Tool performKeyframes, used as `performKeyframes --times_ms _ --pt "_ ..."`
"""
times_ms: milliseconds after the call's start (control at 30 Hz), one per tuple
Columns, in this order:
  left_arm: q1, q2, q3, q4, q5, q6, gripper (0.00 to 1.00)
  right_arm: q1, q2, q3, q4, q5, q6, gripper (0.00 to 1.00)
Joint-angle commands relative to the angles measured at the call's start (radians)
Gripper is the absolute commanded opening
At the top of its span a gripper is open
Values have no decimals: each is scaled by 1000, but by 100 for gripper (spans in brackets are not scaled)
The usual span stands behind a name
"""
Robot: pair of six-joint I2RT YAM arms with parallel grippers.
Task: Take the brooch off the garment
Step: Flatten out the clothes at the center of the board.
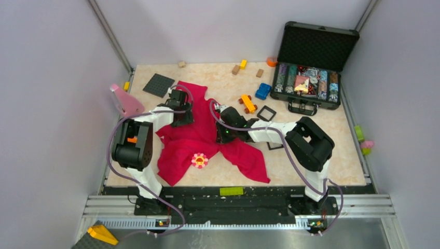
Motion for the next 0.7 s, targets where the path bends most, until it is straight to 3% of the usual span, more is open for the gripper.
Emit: performKeyframes --times_ms 0,133,300,500,667 --pt "7 46 39 -11 9 6 61 11 -52 5 46 -30 14 8" --pt "26 29 38 1 15 6 31 12 -77 -13 45 -23 12 8" --pt "31 -44 1 38 49 8 25 15 -128 -51 54 -50 12 8" --pt "26 -210 -138 118 185 20 21 27 -201 -95 27 -66 -2 12" --pt "14 -322 -222 123 250 29 2 27 -264 -125 27 -89 -12 12"
